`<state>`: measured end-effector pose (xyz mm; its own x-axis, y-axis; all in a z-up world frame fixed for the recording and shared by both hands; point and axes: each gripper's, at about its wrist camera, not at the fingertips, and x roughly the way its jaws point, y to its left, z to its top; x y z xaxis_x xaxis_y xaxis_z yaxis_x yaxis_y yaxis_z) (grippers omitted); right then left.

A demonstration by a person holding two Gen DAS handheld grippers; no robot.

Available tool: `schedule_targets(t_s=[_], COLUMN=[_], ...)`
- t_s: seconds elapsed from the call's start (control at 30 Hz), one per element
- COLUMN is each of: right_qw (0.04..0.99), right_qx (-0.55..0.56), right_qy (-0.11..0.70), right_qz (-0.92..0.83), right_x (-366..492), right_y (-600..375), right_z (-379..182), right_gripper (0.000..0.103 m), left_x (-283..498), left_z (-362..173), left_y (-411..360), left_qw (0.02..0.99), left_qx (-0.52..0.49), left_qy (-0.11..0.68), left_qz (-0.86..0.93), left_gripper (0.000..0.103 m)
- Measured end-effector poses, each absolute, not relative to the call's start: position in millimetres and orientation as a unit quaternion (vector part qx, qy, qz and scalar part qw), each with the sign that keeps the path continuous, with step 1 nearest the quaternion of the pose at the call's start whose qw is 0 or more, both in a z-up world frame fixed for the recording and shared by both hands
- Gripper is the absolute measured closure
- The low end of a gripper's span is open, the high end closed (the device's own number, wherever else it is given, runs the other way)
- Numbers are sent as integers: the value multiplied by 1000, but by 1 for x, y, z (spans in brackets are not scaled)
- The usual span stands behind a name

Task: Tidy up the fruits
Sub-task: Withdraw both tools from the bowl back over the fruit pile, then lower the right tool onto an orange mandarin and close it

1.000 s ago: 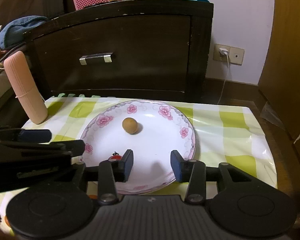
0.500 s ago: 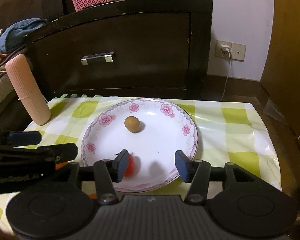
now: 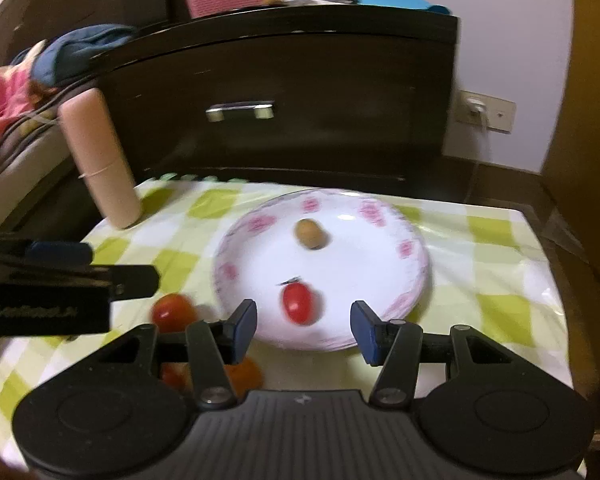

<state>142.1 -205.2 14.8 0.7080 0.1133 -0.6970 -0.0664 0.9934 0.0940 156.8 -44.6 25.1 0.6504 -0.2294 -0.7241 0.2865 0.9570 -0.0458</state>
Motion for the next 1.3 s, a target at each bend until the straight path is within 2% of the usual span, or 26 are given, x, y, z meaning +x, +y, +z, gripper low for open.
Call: schedule_targets(t_s=[0.7, 1.3], right_qw=[897, 885], right_qx=[-11, -24], right_qy=[425, 446], right_qz=[119, 132], right_x=[100, 108], right_y=[-161, -151], right_z=[-6, -26], right_gripper=[54, 53], left_x=[94, 87], left_z=[12, -18], left_y=[3, 6], left_qw=[891, 869], left_qx=[61, 94], left_qy=[429, 466], left_qz=[-134, -141], left_gripper=[21, 19])
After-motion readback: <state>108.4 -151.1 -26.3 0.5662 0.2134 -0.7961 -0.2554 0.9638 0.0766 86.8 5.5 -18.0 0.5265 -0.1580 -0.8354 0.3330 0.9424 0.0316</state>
